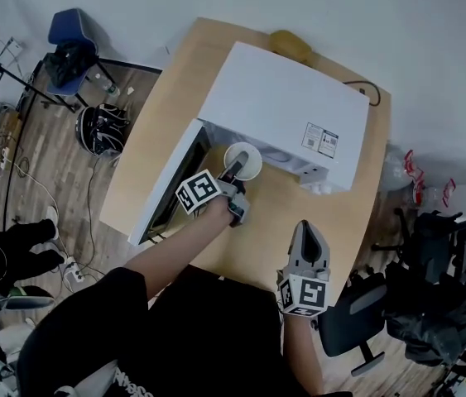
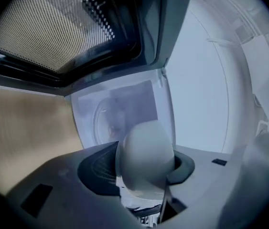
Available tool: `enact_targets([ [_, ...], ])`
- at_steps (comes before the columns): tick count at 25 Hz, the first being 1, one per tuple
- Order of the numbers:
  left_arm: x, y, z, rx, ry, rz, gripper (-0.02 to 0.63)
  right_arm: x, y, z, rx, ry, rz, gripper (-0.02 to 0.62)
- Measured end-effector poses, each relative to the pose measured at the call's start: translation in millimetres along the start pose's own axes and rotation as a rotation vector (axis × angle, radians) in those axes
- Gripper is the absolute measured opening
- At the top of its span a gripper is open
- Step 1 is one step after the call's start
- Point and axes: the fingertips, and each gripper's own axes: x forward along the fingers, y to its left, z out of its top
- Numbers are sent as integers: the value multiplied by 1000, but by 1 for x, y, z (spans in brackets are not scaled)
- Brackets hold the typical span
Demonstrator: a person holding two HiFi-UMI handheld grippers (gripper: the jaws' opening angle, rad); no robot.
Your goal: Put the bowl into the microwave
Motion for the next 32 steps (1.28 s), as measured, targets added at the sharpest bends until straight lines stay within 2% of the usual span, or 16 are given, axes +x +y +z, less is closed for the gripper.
enact_targets([
  [4, 33, 21, -4, -39, 14, 7, 199, 15, -4, -6, -9, 25, 28, 60],
  [7, 50, 30, -5, -29, 20, 23, 199, 23, -7, -10, -8, 42, 40, 60],
  [12, 78, 45, -8, 70, 74, 87, 199, 31, -13, -20, -10, 69, 60, 60],
  [18, 101, 50, -1, 135, 81, 107, 199, 35, -22, -33, -12, 104, 60, 60],
  [22, 111, 49, -4, 247, 120, 137, 199, 32, -22, -37, -19, 118, 64, 60],
  [27, 118, 60, 2, 285, 109, 186, 200, 33, -22, -42, 1, 126, 67, 60],
  [32, 121, 66, 4, 358, 125, 221, 201, 33, -25, -44, 3, 128, 64, 60],
])
